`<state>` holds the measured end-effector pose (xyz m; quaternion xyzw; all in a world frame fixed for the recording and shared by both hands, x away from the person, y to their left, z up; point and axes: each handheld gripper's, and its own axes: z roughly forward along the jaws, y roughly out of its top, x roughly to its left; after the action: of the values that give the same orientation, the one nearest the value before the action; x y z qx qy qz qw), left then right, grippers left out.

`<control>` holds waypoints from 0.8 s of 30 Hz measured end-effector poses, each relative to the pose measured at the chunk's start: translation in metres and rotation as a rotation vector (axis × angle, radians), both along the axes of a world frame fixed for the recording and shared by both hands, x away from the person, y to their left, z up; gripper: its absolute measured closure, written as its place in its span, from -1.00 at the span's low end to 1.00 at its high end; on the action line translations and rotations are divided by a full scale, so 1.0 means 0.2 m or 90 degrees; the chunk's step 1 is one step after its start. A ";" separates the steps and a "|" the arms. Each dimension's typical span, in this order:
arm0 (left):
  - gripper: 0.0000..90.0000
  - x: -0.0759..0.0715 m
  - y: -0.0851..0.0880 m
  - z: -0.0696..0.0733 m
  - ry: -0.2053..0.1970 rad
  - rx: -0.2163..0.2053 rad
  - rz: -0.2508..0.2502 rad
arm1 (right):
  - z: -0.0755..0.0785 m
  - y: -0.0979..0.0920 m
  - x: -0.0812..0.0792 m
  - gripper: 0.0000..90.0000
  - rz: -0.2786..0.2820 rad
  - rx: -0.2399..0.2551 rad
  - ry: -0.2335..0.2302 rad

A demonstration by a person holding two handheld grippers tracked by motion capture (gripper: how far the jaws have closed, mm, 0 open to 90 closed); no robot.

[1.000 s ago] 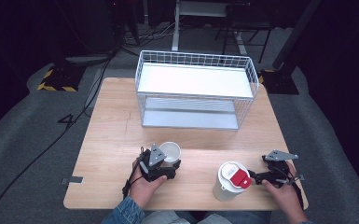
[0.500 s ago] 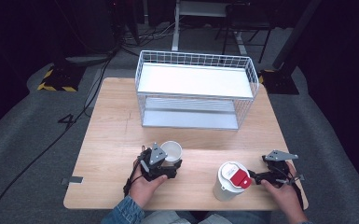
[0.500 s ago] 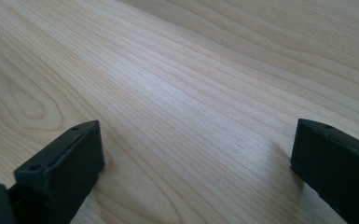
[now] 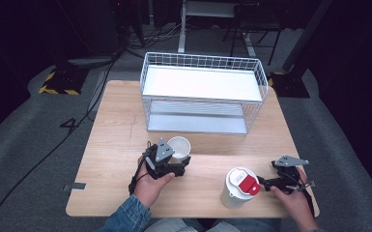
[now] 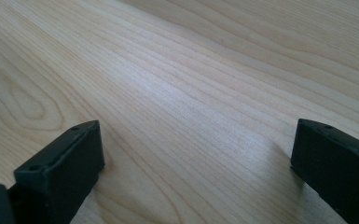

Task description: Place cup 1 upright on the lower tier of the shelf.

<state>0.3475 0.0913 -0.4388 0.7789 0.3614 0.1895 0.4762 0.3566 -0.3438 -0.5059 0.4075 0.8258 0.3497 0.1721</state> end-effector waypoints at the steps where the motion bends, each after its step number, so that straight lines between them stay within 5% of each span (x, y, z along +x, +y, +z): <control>1: -0.53 0.00 0.00 0.00 0.000 0.000 0.000 | 0.00 0.00 0.00 -0.94 0.000 0.000 0.000; 13: -0.53 0.12 -0.03 0.09 -0.012 0.000 -0.016 | 0.00 0.00 0.00 -0.94 0.000 0.000 -0.001; 18: -0.53 0.19 -0.05 0.09 -0.033 -0.039 -0.018 | 0.00 0.00 0.00 -0.94 0.000 0.000 -0.001; 24: -0.53 0.27 -0.06 0.08 -0.042 -0.020 0.001 | 0.00 0.00 0.00 -0.94 0.000 0.000 -0.001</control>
<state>0.4017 0.0793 -0.4219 0.7644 0.3493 0.2094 0.4999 0.3566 -0.3438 -0.5059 0.4071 0.8259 0.3500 0.1724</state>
